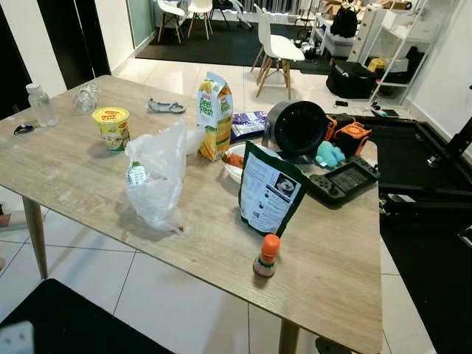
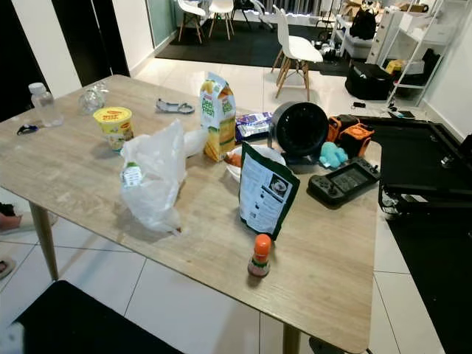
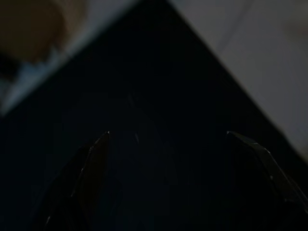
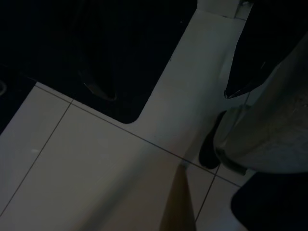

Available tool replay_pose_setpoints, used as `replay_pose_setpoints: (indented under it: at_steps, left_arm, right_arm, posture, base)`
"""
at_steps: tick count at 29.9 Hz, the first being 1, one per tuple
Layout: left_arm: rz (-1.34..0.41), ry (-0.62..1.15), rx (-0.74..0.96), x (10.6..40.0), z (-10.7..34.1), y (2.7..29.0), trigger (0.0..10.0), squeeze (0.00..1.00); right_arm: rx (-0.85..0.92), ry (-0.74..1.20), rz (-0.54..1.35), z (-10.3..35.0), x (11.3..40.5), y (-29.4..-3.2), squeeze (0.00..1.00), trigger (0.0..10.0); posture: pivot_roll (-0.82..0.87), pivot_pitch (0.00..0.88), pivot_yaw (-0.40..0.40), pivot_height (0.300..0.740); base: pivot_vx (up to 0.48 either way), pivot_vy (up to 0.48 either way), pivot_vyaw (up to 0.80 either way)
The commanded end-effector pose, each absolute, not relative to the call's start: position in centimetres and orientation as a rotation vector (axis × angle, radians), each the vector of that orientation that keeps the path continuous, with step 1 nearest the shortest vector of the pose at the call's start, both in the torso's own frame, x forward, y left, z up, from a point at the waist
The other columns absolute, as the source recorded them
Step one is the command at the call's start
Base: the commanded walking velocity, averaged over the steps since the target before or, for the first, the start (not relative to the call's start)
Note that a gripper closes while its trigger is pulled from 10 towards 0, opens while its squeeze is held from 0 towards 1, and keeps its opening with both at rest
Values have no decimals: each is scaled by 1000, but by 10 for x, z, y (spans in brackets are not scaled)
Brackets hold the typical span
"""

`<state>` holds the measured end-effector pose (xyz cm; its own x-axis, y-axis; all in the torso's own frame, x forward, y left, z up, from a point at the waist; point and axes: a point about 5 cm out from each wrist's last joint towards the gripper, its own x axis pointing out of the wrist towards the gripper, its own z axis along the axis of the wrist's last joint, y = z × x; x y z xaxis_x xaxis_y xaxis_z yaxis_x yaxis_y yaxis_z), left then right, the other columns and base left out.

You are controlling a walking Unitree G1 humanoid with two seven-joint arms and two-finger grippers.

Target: Restocking fridge

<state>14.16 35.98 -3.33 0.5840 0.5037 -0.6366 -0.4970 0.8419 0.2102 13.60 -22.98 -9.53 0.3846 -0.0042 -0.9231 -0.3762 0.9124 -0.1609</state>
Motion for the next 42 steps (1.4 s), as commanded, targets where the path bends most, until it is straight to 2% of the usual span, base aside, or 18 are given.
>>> replay_pose_setpoints:
  at_steps: [1,6,7,8,12,21,26,29,30,32,35,36,40,41,42]
  left_arm:
    - [619,694,39,146,-21,373,10000,0]
    - [651,552,91,168,7,390,10000,0]
    - [646,468,123,183,25,396,10000,0]
    - [646,468,123,183,25,396,10000,0]
    - [618,289,177,215,65,404,10000,0]
    - [515,-10,229,261,132,394,10000,0]
    - [392,-211,220,282,177,375,10000,0]
    - [344,-255,199,288,185,366,10000,0]
    - [248,-293,181,295,191,351,10000,0]
    - [224,-301,178,297,193,348,10000,0]
    - [26,-365,87,307,204,317,10000,0]
    - [26,-365,87,307,204,317,10000,0]
    - [-252,-400,24,313,216,275,10000,0]
    - [-252,-400,24,313,216,275,10000,0]
    - [-391,-404,12,314,218,251,10000,0]
  right_arm:
    - [-383,1176,252,-96,132,-231,0,10000]
    - [-380,1179,251,-97,132,-231,0,10000]
    - [-380,1180,251,-97,131,-232,0,10000]
    - [-380,1180,251,-97,131,-232,0,10000]
    - [-382,1184,254,-97,130,-232,0,10000]
    - [-376,1186,258,-97,130,-230,0,10000]
    - [-372,1186,258,-98,130,-228,0,10000]
    - [-370,1186,259,-98,130,-228,0,10000]
    - [-368,1186,259,-98,130,-227,0,10000]
    - [-368,1186,259,-98,130,-226,0,10000]
    - [-365,1186,260,-99,130,-225,0,10000]
    - [-365,1186,260,-99,130,-225,0,10000]
    - [-368,1188,260,-99,130,-226,0,10000]
    - [-368,1188,260,-99,130,-226,0,10000]
    - [-370,1188,260,-99,130,-226,0,10000]
  posture:
    - [143,0,-43,740]
    - [142,0,-45,740]
    - [143,0,-47,740]
    - [143,0,-47,740]
    - [148,0,-49,740]
    - [147,0,-45,740]
    - [146,0,-41,740]
    - [145,0,-40,740]
    - [141,0,-37,740]
    - [141,0,-37,740]
    - [134,0,-37,740]
    - [134,0,-37,740]
    - [129,0,-37,740]
    - [129,0,-37,740]
    - [121,0,-36,740]
  base:
    - [0,0,0]
    - [0,0,0]
    - [0,0,0]
    - [0,0,0]
    - [0,0,0]
    - [0,0,0]
    - [0,0,0]
    - [0,0,0]
    - [0,0,0]
    - [0,0,0]
    - [0,0,0]
    - [0,0,0]
    - [0,0,0]
    - [0,0,0]
    - [0,0,0]
